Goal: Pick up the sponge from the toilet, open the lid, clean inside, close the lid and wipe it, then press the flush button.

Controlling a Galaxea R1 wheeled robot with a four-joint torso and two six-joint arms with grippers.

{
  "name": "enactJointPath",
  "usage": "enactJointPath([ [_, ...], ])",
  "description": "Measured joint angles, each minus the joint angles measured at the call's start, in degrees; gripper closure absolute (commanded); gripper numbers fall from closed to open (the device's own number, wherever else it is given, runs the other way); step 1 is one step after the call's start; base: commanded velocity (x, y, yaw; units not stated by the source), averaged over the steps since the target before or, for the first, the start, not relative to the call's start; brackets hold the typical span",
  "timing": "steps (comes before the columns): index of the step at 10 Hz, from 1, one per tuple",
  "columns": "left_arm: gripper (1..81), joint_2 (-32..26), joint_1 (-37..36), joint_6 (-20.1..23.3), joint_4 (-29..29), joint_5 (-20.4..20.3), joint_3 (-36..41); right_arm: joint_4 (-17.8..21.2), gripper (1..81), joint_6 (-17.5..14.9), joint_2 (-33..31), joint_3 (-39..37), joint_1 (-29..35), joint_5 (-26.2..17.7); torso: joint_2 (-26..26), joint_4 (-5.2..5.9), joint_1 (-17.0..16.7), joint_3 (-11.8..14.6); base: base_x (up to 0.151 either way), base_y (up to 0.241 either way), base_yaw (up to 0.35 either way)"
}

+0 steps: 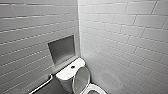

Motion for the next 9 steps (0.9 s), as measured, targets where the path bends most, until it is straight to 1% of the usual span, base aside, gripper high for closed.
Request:
enactJointPath([
  [1,1.0,0.7,-0.5,-0.4,-0.4,3.3,-0.2,0.0,81.1,0.0,0.3,0.0,0.4,-1.7,2.0,0.0,-1.3,0.2,0.0,0.0,0.0],
  [2,1.0,1.8,-0.9,-0.6,-1.4,5.5,-0.2,0.0,81.1,0.0,0.7,0.0,1.0,-4.3,4.1,0.02,-2.7,0.2,0.0,0.0,0.0],
  [3,1.0,2.7,-0.9,-0.7,-2.7,6.6,-0.2,0.0,81.1,0.0,1.3,0.0,1.4,-7.4,6.3,0.02,-4.0,0.2,0.0,0.0,0.0],
  [4,1.0,2.9,-0.8,-0.7,-3.8,6.7,-0.3,-0.1,81.1,0.0,1.8,0.0,1.7,-10.2,8.3,0.02,-5.4,0.2,0.0,0.0,0.0],
  [5,1.0,3.0,-0.8,-0.7,-4.9,6.8,-1.4,-0.5,81.1,-0.6,2.1,-0.1,2.3,-12.0,10.6,0.02,-6.8,0.2,0.0,0.0,0.0],
  [6,1.0,3.0,-0.8,-0.7,-5.7,6.9,-2.8,-0.9,81.1,-2.4,2.2,-0.1,2.6,-12.5,12.6,0.02,-8.2,0.3,0.0,0.0,0.0],
  [7,1.0,3.4,-0.8,-0.7,-6.0,7.0,-4.1,-1.0,81.1,-3.3,2.3,-0.1,2.4,-12.9,14.3,0.02,-9.1,0.8,0.0,0.0,0.0],
  [8,1.0,4.1,-1.0,-0.7,-6.2,7.1,-5.0,-1.1,81.1,-4.0,2.4,-0.1,2.3,-13.0,15.9,0.02,-10.1,2.1,0.0,0.0,0.0],
  [9,1.0,4.9,-1.6,-0.7,-6.3,7.0,-5.4,-1.1,81.1,-4.1,2.4,-0.1,2.4,-12.9,17.5,0.02,-11.2,3.9,0.0,0.0,0.0],
])
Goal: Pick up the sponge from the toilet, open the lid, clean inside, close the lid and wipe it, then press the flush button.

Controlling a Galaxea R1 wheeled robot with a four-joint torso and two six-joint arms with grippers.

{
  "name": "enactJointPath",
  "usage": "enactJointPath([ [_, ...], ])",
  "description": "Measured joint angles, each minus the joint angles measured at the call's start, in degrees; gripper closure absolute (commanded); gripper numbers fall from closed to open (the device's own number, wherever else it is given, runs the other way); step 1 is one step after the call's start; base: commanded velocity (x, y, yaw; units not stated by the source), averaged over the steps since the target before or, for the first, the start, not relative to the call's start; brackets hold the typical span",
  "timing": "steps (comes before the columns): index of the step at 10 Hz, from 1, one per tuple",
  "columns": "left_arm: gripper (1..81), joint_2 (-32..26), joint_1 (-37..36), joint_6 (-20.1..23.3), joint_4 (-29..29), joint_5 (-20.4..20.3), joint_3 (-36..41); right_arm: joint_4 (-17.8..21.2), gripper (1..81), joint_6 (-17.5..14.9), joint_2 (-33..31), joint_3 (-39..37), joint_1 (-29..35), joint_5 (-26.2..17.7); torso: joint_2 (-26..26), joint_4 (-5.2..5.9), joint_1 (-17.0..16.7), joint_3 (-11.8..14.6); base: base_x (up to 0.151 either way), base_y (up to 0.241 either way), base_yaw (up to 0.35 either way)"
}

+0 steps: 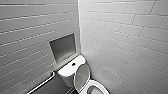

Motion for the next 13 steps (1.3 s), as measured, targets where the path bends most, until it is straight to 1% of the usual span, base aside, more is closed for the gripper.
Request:
enactJointPath([
  [1,1.0,0.7,-0.2,0.0,0.0,-0.3,-0.1,0.0,81.1,-0.1,0.1,0.0,0.2,-0.2,2.3,0.02,-1.4,2.2,0.0,0.0,0.0],
  [2,1.0,0.7,0.1,0.0,0.0,-0.2,-0.1,-0.1,81.1,-0.1,0.2,0.0,0.1,-1.7,4.3,0.0,-2.7,4.2,0.0,0.0,0.0],
  [4,1.0,0.4,0.3,0.0,-0.1,1.7,-0.4,-0.1,81.1,-0.1,0.4,0.0,0.2,-2.5,8.2,0.02,-5.3,7.9,0.0,0.0,0.0],
  [6,1.0,0.5,0.4,0.0,-0.1,2.1,-0.4,-0.2,81.1,-0.1,0.8,0.0,-0.1,-2.8,11.5,0.02,-7.5,8.9,0.0,0.0,0.0],
  [9,1.0,0.7,0.1,0.0,-0.1,2.1,-0.4,-0.2,81.1,-0.1,0.8,0.0,0.3,-3.0,17.9,0.02,-11.4,9.1,0.0,0.0,0.0],
  [10,1.0,0.8,0.4,0.0,-0.1,2.1,-0.4,-0.2,81.1,-0.1,1.0,0.0,0.2,-3.0,20.0,0.02,-11.9,9.4,0.0,0.0,0.0],
  [11,1.0,1.0,0.6,0.0,-0.1,2.3,-0.4,-0.3,81.1,-0.1,1.0,0.0,0.0,-3.1,21.8,0.02,-12.1,10.3,0.0,0.0,0.0],
  [13,1.0,1.0,-0.8,0.0,-0.1,2.2,-0.4,-0.4,81.1,-0.2,1.0,0.0,1.2,-2.9,24.5,0.02,-12.3,13.4,0.0,0.0,0.0],
])
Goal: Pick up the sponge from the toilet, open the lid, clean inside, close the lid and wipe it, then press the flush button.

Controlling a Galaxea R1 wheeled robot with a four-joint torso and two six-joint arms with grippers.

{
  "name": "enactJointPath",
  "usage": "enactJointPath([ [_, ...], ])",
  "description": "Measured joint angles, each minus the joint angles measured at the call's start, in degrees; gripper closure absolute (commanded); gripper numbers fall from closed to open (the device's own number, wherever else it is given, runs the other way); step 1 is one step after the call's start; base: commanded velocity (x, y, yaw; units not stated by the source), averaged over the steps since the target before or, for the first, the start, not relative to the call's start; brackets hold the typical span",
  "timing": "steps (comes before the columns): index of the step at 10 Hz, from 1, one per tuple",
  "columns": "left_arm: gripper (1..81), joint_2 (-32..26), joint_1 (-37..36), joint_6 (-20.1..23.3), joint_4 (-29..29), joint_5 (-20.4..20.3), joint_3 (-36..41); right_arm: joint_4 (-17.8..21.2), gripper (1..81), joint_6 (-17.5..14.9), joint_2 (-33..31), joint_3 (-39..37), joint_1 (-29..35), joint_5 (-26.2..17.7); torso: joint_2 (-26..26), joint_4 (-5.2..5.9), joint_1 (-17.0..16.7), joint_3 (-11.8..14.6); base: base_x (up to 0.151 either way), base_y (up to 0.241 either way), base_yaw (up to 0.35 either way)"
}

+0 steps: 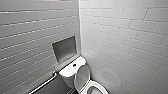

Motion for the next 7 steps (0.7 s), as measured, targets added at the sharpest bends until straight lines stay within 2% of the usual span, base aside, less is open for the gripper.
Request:
enactJointPath([
  [2,1.0,0.0,0.2,-0.5,-0.3,-0.1,0.0,0.0,81.1,0.0,0.0,-0.1,-0.2,0.1,0.7,0.0,-0.2,0.9,0.0,0.0,0.0],
  [4,1.0,-0.2,1.1,-1.5,-4.0,0.4,0.0,-0.1,81.1,0.0,0.0,-0.1,-0.6,-0.2,0.7,0.0,-0.3,0.7,0.0,0.0,0.0],
  [6,1.0,-0.1,0.8,-1.5,-7.4,5.5,0.0,0.0,81.1,0.0,0.1,0.0,0.2,-1.6,0.8,0.0,-0.3,0.7,0.0,0.0,0.0],
  [7,1.0,0.3,0.8,-0.4,-7.8,6.7,0.0,0.0,81.1,0.0,0.2,-0.1,0.3,-1.6,0.8,0.0,-0.3,0.7,0.0,0.0,0.0],
])
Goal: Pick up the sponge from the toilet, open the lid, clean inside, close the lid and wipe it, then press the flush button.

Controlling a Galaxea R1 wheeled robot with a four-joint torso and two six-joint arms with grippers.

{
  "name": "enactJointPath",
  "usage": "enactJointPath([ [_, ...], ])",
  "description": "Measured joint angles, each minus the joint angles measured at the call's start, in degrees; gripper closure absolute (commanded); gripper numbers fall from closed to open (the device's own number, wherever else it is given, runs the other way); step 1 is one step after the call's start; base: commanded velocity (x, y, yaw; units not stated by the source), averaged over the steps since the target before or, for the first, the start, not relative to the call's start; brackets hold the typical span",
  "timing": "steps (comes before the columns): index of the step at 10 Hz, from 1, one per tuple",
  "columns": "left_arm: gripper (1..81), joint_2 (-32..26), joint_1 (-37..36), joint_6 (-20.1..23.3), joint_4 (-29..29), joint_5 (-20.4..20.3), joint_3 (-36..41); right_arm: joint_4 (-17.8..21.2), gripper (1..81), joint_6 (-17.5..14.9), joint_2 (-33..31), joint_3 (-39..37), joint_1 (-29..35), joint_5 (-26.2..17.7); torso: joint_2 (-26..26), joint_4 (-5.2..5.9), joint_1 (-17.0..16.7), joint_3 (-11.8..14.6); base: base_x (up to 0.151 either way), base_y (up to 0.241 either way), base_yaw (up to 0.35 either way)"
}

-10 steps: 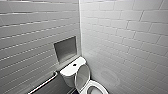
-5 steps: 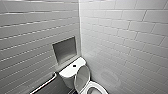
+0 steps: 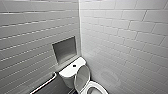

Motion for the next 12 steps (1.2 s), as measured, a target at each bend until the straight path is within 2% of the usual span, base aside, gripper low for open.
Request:
enactJointPath([
  [1,1.0,0.3,0.0,3.7,-0.9,0.3,0.0,0.0,81.1,0.0,0.0,0.0,0.0,0.0,0.0,0.0,0.0,0.0,0.0,0.0,0.0],
  [3,1.0,1.0,0.0,19.0,-7.8,1.7,0.1,0.0,81.1,0.0,0.2,0.0,0.1,-0.2,0.0,0.0,0.0,0.0,0.0,0.0,0.0],
  [4,1.0,1.0,0.0,27.3,-14.1,2.2,0.0,0.0,81.1,0.3,0.2,0.0,0.3,-0.6,0.0,0.0,0.0,0.0,0.0,0.0,0.0],
  [6,1.0,1.0,-0.1,45.0,-31.3,2.1,0.0,0.1,81.1,0.5,-0.2,0.0,0.8,-2.4,0.0,0.0,0.0,0.0,0.0,0.0,0.0],
  [7,1.0,1.0,-0.3,52.6,-39.3,0.9,0.0,0.1,81.1,0.8,-0.2,0.0,0.7,-4.2,0.0,0.0,0.0,0.0,0.0,0.0,0.0],
  [8,1.0,1.0,-0.8,58.2,-46.0,-0.6,0.0,0.1,81.1,0.8,-0.1,0.1,0.6,-6.2,0.0,0.0,0.0,0.0,0.0,0.0,0.0],
  [9,1.0,1.0,-1.4,60.9,-50.4,-2.2,0.0,0.1,81.1,0.8,0.4,0.3,0.7,-7.7,0.0,0.0,0.0,0.0,0.0,0.0,0.0],
  [11,1.0,1.3,-2.6,62.1,-52.3,-3.2,0.0,0.7,81.1,-1.5,1.2,0.9,2.1,-11.2,0.0,0.0,0.0,0.0,0.0,0.0,0.0],
  [12,1.0,1.3,-2.6,62.1,-52.4,-3.2,0.0,1.3,81.1,-5.6,1.0,1.6,3.0,-11.7,0.0,0.0,0.0,0.0,0.0,0.0,0.0],
])
